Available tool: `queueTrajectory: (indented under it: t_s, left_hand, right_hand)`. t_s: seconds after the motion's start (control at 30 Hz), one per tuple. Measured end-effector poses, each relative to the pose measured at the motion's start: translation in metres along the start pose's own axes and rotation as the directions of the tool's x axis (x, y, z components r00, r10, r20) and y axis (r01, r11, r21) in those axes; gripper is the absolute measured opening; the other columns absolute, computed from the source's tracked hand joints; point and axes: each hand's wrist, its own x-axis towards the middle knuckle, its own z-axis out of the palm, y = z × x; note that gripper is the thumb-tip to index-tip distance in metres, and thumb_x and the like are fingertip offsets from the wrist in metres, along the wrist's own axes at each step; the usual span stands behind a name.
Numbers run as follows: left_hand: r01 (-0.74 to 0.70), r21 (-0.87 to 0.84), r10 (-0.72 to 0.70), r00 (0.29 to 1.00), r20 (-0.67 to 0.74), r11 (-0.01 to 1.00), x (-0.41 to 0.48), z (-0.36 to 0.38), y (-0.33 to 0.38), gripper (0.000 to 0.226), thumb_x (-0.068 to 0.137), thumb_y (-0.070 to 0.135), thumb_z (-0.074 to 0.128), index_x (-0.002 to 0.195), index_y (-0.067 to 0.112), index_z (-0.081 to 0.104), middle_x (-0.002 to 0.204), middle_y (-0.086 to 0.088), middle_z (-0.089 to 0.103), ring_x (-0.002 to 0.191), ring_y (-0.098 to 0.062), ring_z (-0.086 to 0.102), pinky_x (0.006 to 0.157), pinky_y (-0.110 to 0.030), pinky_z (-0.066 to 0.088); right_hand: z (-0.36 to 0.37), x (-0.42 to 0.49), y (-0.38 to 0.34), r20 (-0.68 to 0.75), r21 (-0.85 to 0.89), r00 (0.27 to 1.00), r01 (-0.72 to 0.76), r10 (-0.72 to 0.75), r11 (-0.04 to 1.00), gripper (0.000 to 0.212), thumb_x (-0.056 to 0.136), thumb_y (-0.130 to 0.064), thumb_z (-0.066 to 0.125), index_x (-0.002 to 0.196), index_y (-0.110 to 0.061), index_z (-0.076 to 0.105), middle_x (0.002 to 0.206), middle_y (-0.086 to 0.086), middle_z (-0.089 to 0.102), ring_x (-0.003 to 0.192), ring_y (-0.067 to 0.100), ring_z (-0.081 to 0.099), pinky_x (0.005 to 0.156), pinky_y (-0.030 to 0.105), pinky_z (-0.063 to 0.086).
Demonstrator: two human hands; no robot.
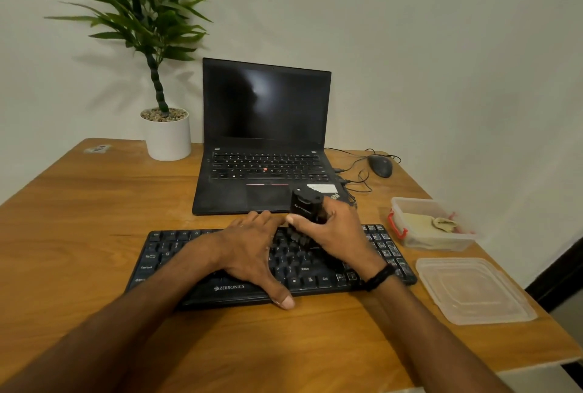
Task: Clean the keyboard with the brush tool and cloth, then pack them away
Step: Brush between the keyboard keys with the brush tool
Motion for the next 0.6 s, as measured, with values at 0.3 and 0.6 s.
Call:
queueTrajectory:
  t_s: [0.3,0.6]
  left_hand:
    - [-0.001,0.002,0.001,1.000,0.008,1.000,-0.003,-0.001,0.004,0.137,0.050,0.090,0.075,0.157,0.028,0.015,0.142,0.008,0.031,0.133,-0.017,0.031,0.122,-0.044,0.026]
    - [0.020,-0.036,-0.019,0.999,0.031,0.999,-0.008,-0.004,0.006,0.142,0.052,0.085,0.079,0.160,0.024,0.011,0.150,0.005,0.028,0.140,-0.020,0.031,0.121,-0.044,0.032]
  right_hand:
    - [-0.005,-0.001,0.011,-0.057,-0.029,0.998,-0.035,0.033,0.999,0.024,0.078,-0.043,0.081,0.089,-0.027,0.066,0.080,-0.009,0.069,0.079,-0.003,0.067,0.065,0.017,0.055]
    - [-0.025,0.006,0.021,-0.276,-0.070,0.954,-0.138,0.113,0.988,0.035,0.082,-0.042,0.076,0.112,-0.024,0.069,0.098,-0.016,0.069,0.086,-0.007,0.061,0.067,0.006,0.050]
